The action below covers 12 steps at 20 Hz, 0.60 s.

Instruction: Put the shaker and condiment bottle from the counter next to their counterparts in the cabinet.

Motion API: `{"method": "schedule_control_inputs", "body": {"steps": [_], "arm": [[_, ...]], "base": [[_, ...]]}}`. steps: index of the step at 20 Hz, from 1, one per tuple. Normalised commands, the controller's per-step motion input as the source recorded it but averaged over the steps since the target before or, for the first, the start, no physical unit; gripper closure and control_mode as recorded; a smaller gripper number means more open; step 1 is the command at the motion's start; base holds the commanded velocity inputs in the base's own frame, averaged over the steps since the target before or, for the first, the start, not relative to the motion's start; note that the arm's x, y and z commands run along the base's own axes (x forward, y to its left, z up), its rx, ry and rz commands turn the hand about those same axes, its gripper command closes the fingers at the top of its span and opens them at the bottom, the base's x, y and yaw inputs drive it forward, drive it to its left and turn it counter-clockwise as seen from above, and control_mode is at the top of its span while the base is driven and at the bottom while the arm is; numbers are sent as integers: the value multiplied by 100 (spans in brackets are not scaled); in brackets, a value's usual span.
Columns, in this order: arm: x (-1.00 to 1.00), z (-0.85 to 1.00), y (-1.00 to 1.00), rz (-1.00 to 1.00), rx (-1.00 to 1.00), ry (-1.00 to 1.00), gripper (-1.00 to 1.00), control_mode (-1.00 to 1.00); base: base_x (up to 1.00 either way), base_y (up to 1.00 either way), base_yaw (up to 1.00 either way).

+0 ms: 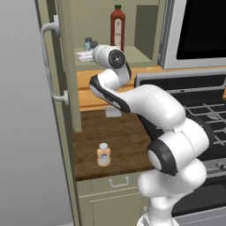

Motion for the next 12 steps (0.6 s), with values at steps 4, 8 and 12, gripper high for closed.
{"method": "schedule_control_inputs", "body": {"steps": [4, 8, 12], "arm": [[-2, 0, -27, 0, 18, 1, 100, -100], [-4, 0, -29, 0, 17, 0, 100, -100], [0, 0, -3, 0, 7, 0, 100, -100]], "base": [[0, 0, 0], [0, 0, 0], [0, 0, 0]]}}
